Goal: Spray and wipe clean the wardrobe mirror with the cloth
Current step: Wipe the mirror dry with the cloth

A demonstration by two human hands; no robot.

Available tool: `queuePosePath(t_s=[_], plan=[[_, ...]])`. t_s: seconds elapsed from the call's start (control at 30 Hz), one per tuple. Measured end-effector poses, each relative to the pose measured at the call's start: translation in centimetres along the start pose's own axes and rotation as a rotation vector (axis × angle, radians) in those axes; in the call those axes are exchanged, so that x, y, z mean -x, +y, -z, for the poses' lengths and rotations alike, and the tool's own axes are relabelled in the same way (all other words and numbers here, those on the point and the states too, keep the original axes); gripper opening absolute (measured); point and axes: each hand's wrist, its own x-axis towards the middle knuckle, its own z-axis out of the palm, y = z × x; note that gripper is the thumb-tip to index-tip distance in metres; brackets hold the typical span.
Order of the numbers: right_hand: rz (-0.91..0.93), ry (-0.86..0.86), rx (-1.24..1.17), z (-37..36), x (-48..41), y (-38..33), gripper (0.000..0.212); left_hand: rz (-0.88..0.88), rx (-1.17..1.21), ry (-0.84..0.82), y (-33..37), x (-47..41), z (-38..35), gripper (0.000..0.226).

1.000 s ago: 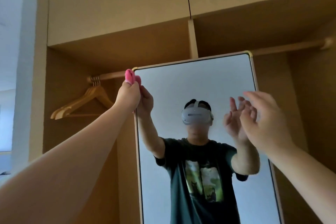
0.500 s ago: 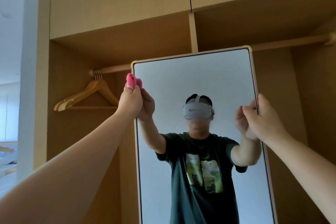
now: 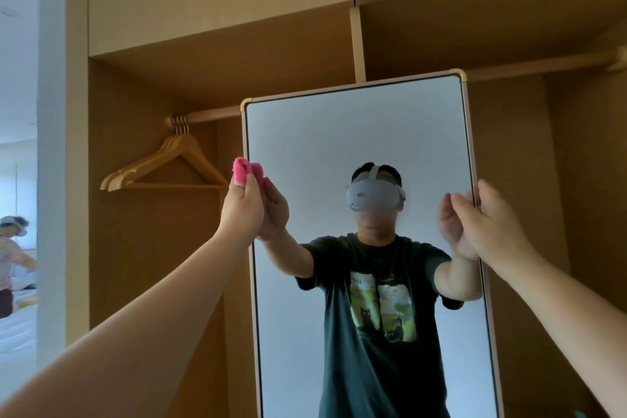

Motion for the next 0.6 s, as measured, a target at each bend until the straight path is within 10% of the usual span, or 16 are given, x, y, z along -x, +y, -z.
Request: queuePosePath(t_s=[0.13, 0.27, 0.6], plan=[[-0.111, 0.001, -0.094, -0.1, 0.3, 1.0, 0.034, 0.258, 0.174, -0.113, 0.7, 0.4, -1.5, 0.058], [-0.301, 0.192, -0.481, -0.8, 0.4, 1.4, 0.037, -0.155, -0.218, 0.159, -0.2, 1.9, -1.7, 0.053], [-0.487, 0.091, -0.532, 0.9, 2.4, 1.8, 0.034, 0.109, -0.137, 0.082, 0.9, 3.7, -2.1, 0.06]])
